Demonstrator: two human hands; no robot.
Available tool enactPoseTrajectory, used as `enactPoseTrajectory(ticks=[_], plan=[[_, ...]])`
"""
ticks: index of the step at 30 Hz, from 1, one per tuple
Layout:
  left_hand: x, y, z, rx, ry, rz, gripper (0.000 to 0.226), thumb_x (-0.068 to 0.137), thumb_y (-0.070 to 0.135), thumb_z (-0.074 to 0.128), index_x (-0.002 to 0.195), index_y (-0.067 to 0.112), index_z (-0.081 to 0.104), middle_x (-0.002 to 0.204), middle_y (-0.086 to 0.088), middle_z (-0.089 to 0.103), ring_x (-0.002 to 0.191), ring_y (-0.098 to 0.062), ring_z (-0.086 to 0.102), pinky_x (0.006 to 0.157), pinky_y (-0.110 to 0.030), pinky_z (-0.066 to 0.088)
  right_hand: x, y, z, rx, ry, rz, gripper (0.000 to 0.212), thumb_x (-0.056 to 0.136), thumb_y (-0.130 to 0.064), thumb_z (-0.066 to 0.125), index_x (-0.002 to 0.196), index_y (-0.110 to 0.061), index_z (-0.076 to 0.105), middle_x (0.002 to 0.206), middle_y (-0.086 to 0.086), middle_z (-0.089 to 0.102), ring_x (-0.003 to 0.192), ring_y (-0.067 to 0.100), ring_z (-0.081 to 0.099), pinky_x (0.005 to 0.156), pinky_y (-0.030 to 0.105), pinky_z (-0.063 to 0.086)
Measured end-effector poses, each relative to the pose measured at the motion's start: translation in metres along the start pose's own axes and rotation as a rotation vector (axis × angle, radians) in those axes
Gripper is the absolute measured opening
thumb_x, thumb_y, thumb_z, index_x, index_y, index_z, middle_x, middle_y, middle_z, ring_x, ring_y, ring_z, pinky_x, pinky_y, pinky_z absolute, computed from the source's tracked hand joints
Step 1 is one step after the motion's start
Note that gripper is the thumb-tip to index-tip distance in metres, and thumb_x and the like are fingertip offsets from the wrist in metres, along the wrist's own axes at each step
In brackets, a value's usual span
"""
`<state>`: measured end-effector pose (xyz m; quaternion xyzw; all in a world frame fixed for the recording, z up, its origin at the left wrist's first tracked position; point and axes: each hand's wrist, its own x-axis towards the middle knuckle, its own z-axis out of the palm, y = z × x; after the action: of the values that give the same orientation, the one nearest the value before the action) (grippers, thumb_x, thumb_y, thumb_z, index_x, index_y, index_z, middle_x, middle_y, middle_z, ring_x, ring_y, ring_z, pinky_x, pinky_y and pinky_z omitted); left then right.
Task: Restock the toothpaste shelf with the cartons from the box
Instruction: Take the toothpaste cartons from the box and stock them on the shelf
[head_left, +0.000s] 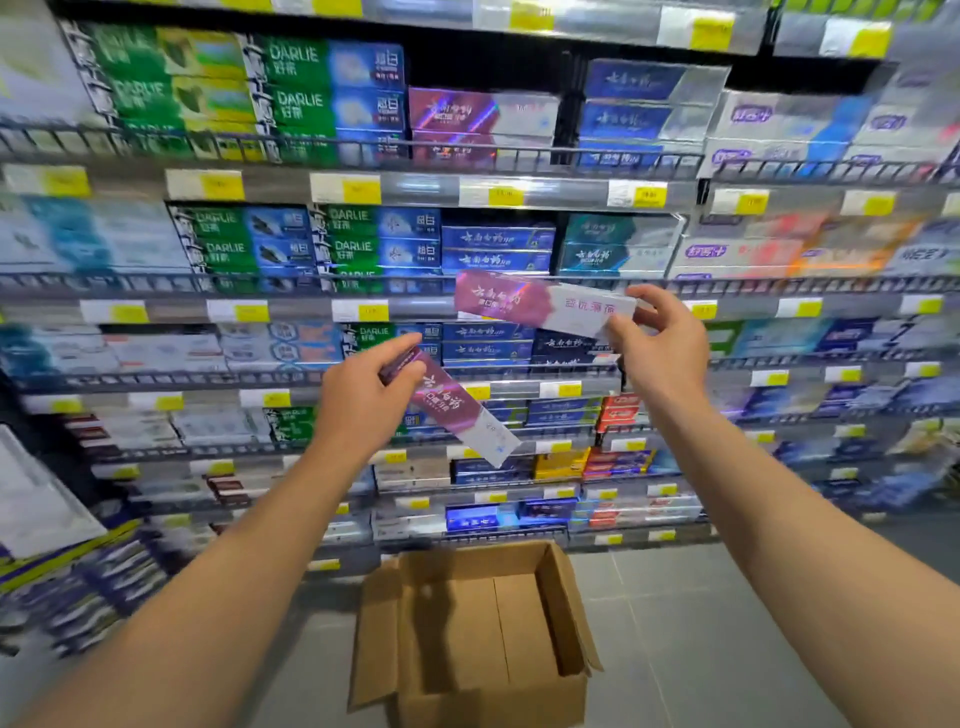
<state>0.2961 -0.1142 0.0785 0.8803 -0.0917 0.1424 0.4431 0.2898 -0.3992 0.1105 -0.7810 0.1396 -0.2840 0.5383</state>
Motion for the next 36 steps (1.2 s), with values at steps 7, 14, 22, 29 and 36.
enactPoseTrajectory(ticks=[7,14,22,29,36], plan=[[0.044,0.011,-0.022,-0.030,0.021,0.032,0.035,0.093,0.028,0.059,0.128,0.028,0.061,0.111,-0.008,0.069,0.089,-0.017,0.063,0.072,-0.024,0.050,0.042,-0.044,0.016,0.104,0.026,-0.044,0.031,0.079,-0.027,0.070,0.099,-0.048,0.061,0.102,-0.011,0.068,0.086,0.014,0.070,0.076,0.041,0.059],[0.104,0.016,-0.022,-0.046,0.055,0.078,0.034,0.091,0.031,0.060,0.125,0.034,0.062,0.116,0.001,0.068,0.095,-0.011,0.061,0.075,-0.028,0.052,0.104,-0.071,0.037,0.202,0.090,-0.126,0.028,0.075,-0.026,0.068,0.089,-0.050,0.063,0.092,-0.007,0.070,0.082,0.019,0.070,0.073,0.047,0.059],[0.167,0.037,-0.013,-0.030,0.119,0.098,0.034,0.093,0.032,0.058,0.128,0.031,0.060,0.122,0.002,0.064,0.099,-0.010,0.057,0.070,-0.016,0.043,0.183,-0.094,0.051,0.288,0.117,-0.177,0.028,0.069,-0.026,0.065,0.093,-0.039,0.063,0.095,0.005,0.072,0.083,0.025,0.070,0.073,0.050,0.058],[0.206,0.048,-0.005,-0.173,0.150,0.086,0.032,0.091,0.031,0.061,0.122,0.035,0.063,0.101,0.002,0.069,0.089,-0.014,0.067,0.079,-0.039,0.058,0.232,-0.098,0.068,0.248,0.058,-0.243,0.029,0.069,-0.034,0.068,0.096,-0.044,0.063,0.094,-0.003,0.072,0.084,0.016,0.070,0.077,0.046,0.058],[0.230,0.048,-0.003,-0.200,0.148,0.116,0.031,0.092,0.030,0.059,0.122,0.037,0.063,0.106,0.003,0.068,0.091,-0.010,0.066,0.077,-0.033,0.058,0.253,-0.105,0.086,0.274,0.050,-0.245,0.027,0.073,-0.028,0.066,0.087,-0.050,0.062,0.093,-0.003,0.071,0.082,0.017,0.070,0.075,0.044,0.059]])
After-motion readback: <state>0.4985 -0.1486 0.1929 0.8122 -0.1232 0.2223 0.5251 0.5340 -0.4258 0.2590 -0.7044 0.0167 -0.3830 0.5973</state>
